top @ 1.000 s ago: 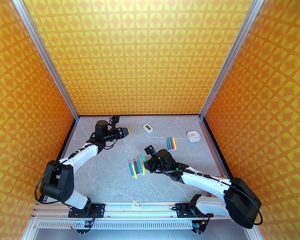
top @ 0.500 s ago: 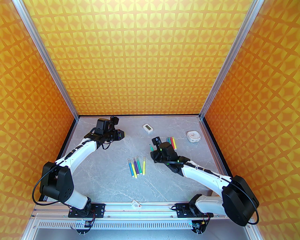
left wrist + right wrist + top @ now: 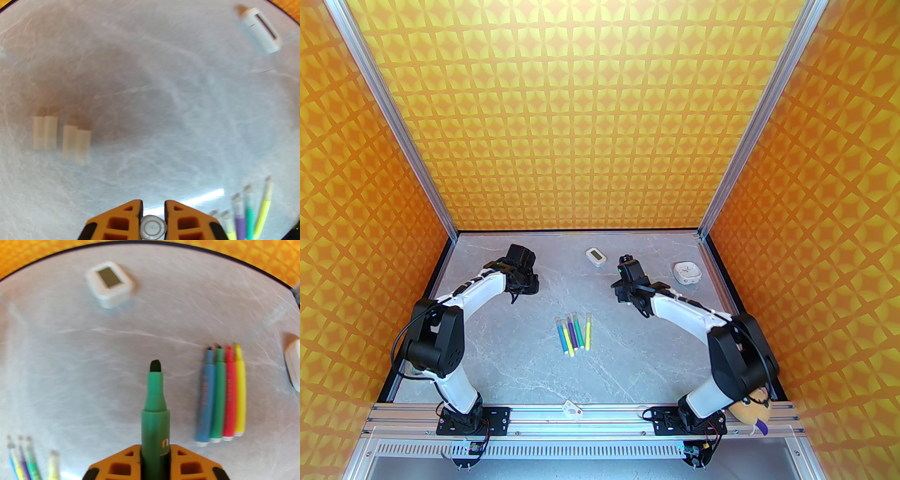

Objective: Open the pen caps

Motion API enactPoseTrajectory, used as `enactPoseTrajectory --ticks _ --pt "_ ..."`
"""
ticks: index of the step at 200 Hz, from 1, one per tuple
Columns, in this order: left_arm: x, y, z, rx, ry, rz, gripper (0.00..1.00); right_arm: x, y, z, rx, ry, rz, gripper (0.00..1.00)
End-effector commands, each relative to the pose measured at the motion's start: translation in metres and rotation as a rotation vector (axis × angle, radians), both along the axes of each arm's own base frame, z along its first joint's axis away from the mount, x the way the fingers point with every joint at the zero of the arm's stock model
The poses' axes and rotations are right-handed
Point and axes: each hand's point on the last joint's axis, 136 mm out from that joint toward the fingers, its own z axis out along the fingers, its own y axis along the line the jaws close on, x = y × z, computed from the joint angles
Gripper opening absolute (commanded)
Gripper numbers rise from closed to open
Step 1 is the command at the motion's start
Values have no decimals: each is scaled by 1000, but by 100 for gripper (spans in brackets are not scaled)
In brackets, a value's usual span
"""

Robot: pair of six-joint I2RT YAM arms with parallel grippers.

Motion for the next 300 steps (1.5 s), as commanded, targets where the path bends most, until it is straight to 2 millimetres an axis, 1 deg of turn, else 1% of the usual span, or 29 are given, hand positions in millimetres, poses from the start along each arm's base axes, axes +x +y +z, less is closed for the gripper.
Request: enactPoseTrajectory --ticks 1,22,55,91,138,165,234,252,271,300 --pt "7 10 1 85 1 -9 0 5 -15 -3 -72 30 -63 0" --pt "10 14 -9 130 29 -13 0 10 -20 -10 -91 54 -77 0" --pt "15 14 -23 153 60 -25 0 15 -24 -20 -126 83 -85 0" --pt "20 17 -29 185 71 -29 0 21 -27 -29 -166 121 -90 0" --pt "22 28 -39 258 87 -25 0 24 -28 -35 -178 139 -94 0" --pt "24 35 -44 302 89 -13 2 24 -27 -37 -184 151 -94 0" --pt "35 33 -50 308 78 -14 7 26 -27 -43 -199 181 -96 0" --pt "36 33 -51 309 78 -15 9 26 -28 -44 -200 182 -102 0" --pt "38 33 -53 314 78 -13 15 27 -28 -44 -204 184 -101 0" --pt "39 34 -55 319 79 -12 17 27 -28 -46 -212 191 -104 1"
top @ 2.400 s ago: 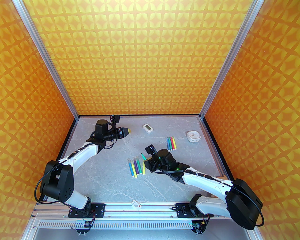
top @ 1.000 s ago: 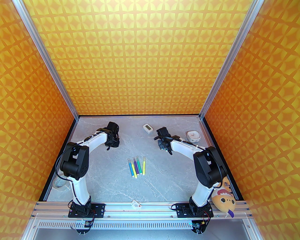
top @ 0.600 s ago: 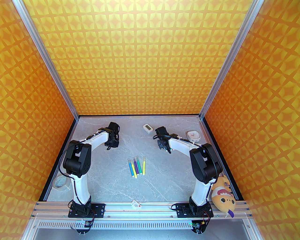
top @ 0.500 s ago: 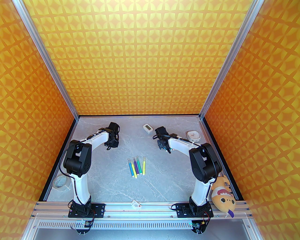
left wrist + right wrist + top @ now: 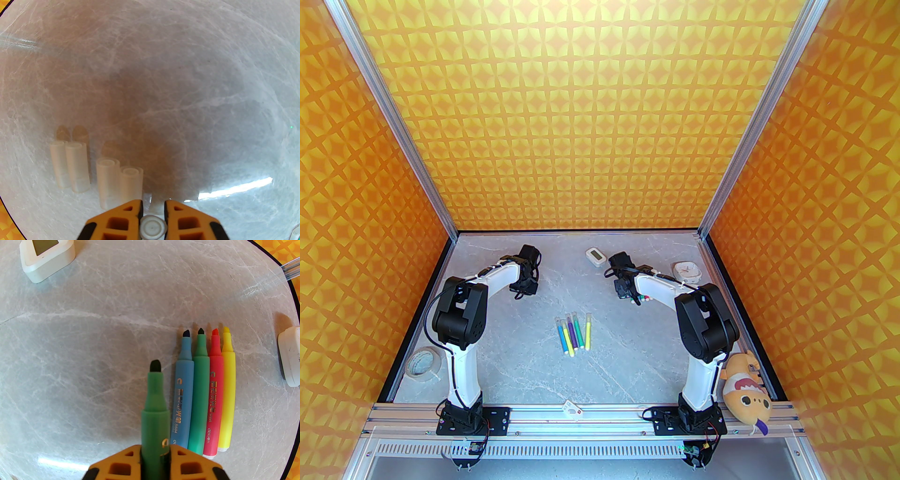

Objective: Open the pen caps

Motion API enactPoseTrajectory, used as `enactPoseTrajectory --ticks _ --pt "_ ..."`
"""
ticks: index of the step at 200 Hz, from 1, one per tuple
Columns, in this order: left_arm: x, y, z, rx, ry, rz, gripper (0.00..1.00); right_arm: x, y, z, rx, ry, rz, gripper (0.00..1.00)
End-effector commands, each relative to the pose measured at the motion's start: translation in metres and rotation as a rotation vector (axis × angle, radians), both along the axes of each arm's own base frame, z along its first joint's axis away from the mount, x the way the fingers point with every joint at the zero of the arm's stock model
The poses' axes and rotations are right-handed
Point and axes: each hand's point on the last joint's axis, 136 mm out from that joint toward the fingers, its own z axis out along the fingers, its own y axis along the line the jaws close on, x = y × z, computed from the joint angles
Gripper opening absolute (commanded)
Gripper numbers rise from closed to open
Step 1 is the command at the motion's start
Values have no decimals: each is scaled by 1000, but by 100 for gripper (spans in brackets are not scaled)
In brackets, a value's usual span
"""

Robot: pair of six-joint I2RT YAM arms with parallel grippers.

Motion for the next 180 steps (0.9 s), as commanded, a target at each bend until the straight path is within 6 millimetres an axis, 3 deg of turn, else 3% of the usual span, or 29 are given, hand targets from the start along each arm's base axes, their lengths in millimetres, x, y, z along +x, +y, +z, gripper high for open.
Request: enactPoseTrajectory --ticks 1,180 --pt "8 1 0 23 -12 -8 17 5 -5 -1 -27 4 -21 1" --pt "10 1 0 27 -13 -11 24 5 -6 -1 -32 12 -25 1"
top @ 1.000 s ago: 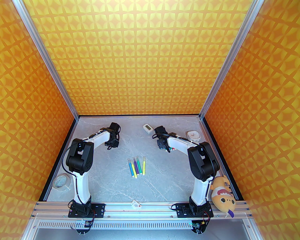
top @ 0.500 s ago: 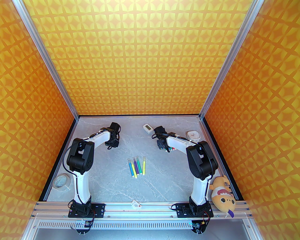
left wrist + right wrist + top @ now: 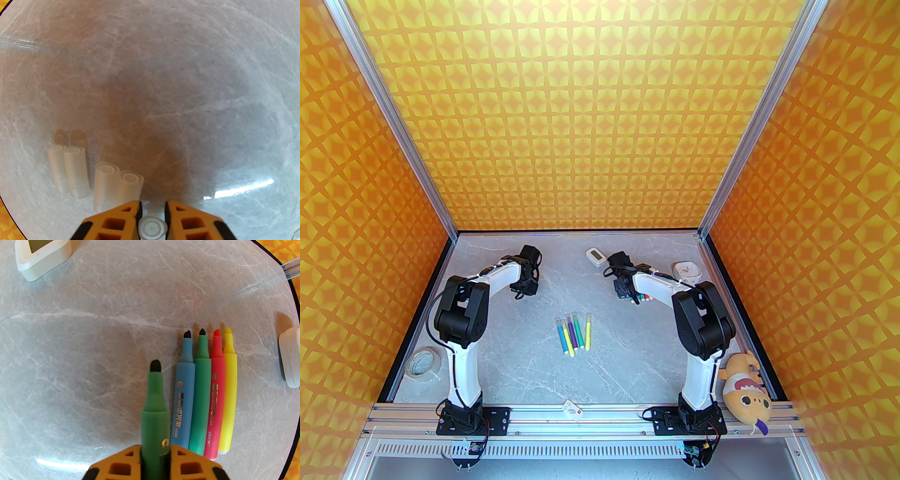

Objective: Open the pen caps

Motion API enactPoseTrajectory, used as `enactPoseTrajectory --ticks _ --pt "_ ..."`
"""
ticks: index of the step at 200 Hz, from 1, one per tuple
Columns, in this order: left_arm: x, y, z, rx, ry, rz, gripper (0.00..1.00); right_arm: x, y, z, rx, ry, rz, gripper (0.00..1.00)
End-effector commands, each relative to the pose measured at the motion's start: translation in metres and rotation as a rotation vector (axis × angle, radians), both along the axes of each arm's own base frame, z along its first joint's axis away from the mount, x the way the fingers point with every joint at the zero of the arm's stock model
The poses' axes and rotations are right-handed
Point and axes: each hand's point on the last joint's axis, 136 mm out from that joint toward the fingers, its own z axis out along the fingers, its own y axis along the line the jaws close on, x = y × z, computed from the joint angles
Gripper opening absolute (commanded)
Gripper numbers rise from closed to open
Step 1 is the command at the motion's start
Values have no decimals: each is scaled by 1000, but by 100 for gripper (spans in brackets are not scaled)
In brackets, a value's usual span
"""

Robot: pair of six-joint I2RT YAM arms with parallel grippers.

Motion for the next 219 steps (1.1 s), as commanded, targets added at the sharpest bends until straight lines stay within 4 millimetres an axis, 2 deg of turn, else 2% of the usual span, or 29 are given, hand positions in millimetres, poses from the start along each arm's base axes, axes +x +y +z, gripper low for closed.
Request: enactPoseTrajectory --ticks 1,75,124,168,219 --pt "8 0 4 16 -20 -7 24 3 -5 2 -18 -1 -22 1" --pt "7 -1 10 10 -29 -2 25 3 -5 1 -23 2 -21 1" --pt "7 -7 41 -37 -87 -7 26 3 -6 1 -30 9 -24 3" --pt "1 -12 71 -94 -146 -15 34 2 -8 -1 -48 25 -20 4" --pt "-11 -18 100 -182 -214 -25 38 3 -10 -1 -68 37 -21 5"
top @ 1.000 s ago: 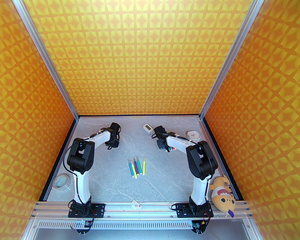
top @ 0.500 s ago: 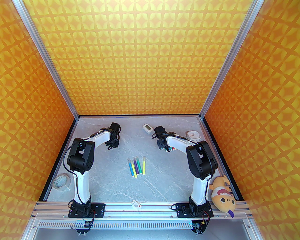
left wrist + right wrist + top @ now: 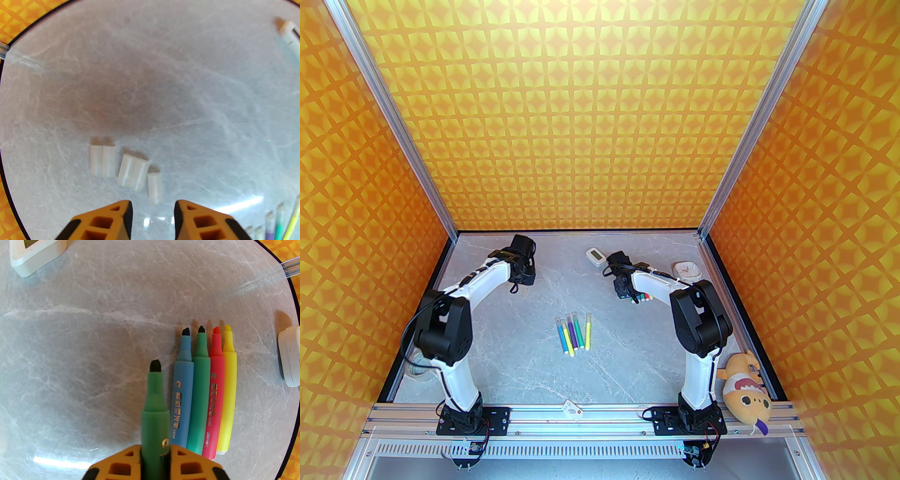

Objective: Open the pen caps

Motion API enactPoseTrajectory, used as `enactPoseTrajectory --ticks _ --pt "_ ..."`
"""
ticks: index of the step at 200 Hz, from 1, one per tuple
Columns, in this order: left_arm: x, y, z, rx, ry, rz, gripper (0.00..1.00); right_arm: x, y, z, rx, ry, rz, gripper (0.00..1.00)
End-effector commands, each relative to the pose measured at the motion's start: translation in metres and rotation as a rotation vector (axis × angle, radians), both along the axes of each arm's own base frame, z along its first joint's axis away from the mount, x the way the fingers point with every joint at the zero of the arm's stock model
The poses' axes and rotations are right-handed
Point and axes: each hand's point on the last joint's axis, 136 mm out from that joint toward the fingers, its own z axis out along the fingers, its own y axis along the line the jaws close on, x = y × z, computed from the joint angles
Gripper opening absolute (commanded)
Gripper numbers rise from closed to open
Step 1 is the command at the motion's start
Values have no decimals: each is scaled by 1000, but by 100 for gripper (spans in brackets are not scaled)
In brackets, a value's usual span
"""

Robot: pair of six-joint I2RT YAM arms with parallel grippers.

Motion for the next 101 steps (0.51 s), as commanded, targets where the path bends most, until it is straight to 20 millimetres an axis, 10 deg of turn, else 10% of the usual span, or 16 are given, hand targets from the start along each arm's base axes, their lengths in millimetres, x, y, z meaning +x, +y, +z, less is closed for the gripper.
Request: enactPoseTrajectory --ticks 1,101 --pt "-9 -9 10 -69 -23 -17 39 3 -7 2 -36 7 -14 5" --pt "-47 -9 38 -321 -119 -35 50 15 -7 -4 -86 49 -7 8"
